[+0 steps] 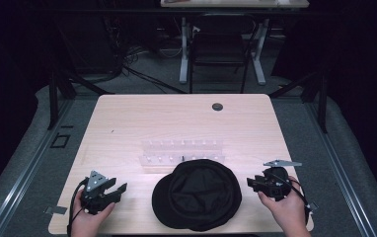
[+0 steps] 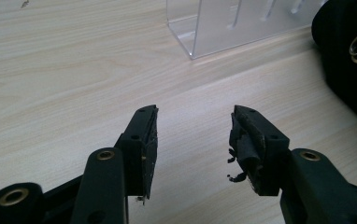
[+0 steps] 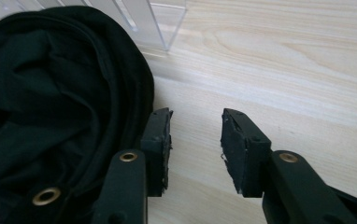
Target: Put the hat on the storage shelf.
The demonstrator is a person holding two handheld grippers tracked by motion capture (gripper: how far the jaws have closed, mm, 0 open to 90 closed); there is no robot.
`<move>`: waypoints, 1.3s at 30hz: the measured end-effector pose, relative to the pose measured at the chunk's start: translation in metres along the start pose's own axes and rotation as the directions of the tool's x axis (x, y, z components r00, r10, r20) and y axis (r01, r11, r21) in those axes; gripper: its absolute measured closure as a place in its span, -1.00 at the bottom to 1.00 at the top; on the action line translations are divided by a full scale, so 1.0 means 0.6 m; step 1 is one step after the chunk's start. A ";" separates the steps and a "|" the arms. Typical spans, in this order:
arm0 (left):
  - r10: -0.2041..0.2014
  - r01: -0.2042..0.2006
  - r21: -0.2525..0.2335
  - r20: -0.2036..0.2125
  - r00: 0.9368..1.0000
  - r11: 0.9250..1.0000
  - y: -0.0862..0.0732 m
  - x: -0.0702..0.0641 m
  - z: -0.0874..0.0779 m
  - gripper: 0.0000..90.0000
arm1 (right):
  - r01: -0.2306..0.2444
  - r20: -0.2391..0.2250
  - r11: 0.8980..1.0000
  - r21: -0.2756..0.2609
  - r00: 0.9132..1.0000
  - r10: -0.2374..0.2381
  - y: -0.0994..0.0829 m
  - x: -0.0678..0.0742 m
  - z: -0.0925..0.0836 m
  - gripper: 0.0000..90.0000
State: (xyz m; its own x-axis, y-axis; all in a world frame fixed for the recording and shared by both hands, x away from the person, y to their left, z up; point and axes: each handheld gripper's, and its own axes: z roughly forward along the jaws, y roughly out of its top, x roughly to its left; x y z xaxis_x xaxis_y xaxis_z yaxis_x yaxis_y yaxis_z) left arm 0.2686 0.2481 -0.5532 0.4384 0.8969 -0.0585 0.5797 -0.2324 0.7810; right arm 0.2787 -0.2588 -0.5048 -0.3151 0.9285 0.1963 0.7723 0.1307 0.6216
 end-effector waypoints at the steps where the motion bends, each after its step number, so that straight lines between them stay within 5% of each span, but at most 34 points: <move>1: -0.004 0.004 0.001 0.002 1.000 1.000 0.000 0.000 0.000 0.13 | 0.000 -0.006 1.000 0.003 1.000 0.000 0.004 0.001 -0.001 0.42; 7: -0.003 0.003 0.012 0.003 1.000 1.000 0.000 -0.001 0.001 0.13 | -0.038 -0.080 0.998 0.052 0.996 0.042 0.034 0.003 -0.002 0.56; 19: 0.014 -0.014 0.026 0.010 1.000 1.000 0.004 -0.004 0.018 0.10 | -0.005 -0.125 0.988 0.151 0.992 0.024 0.066 0.019 0.021 0.63; 34: 0.043 -0.044 0.043 0.029 0.999 0.998 0.009 -0.013 0.029 0.09 | 0.024 -0.095 0.964 0.263 0.995 0.001 0.081 0.025 0.067 0.57; 39: 0.035 -0.037 0.041 0.029 0.999 0.999 0.007 -0.011 0.023 0.09 | 0.072 -0.084 0.952 0.296 0.995 -0.049 0.089 0.035 0.079 0.61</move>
State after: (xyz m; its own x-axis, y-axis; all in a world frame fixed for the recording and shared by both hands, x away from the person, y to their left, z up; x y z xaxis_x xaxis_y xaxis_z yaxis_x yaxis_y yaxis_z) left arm 0.2778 0.2361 -0.5583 0.4784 0.8768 -0.0488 0.5907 -0.2802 0.7567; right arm 0.3394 -0.2156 -0.5032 -0.3978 0.8886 0.2284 0.8763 0.2943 0.3814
